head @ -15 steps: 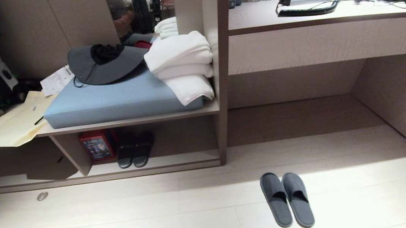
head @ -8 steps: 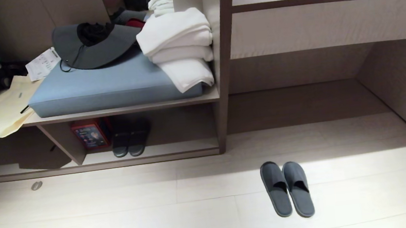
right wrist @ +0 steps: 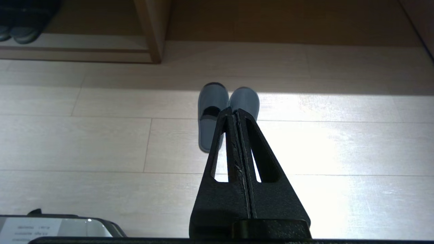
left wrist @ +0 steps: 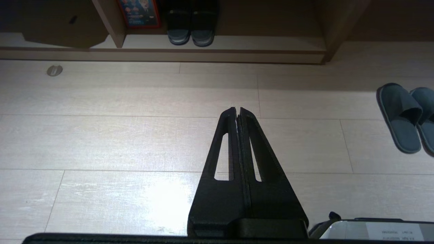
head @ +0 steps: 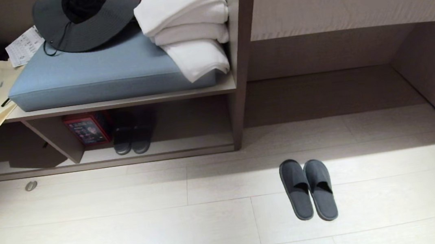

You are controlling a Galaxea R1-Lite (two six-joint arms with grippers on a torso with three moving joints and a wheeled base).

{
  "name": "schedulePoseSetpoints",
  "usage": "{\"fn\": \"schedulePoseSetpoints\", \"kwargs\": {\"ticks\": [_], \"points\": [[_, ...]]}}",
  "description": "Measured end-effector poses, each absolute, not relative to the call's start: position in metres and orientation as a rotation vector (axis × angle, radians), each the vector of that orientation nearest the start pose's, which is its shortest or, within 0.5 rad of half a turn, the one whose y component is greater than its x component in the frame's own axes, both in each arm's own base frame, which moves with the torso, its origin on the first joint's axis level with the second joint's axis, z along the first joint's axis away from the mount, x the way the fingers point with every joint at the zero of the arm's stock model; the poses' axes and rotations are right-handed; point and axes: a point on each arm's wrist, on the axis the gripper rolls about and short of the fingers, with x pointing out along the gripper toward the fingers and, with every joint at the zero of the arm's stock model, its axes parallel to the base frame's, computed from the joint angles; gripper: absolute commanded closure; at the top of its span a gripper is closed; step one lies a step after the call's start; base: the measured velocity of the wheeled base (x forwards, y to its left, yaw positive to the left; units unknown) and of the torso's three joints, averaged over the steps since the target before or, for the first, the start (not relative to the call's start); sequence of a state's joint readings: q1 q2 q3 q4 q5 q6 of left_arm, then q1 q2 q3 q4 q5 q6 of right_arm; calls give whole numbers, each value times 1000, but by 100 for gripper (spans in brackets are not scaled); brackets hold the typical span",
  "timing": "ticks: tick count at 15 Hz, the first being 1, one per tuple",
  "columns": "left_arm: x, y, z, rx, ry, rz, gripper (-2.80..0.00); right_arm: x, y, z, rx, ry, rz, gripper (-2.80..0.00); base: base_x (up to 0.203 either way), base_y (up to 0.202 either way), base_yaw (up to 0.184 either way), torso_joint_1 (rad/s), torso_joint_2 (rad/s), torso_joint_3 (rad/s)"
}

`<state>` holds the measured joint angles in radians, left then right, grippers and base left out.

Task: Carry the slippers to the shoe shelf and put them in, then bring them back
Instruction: Pick up the slippers on the floor

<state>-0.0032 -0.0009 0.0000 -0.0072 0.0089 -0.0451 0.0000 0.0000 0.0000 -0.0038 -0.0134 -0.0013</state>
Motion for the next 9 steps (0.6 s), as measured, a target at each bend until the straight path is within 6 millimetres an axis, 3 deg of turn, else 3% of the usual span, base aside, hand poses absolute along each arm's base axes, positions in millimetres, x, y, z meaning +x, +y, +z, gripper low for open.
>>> {"fn": "schedulePoseSetpoints", "kwargs": {"ticks": [9], "points": [[-23, 0, 76, -47, -7, 4, 0, -23, 0, 76, -2, -4, -14, 0, 0, 0, 0, 2, 3, -197]]}}
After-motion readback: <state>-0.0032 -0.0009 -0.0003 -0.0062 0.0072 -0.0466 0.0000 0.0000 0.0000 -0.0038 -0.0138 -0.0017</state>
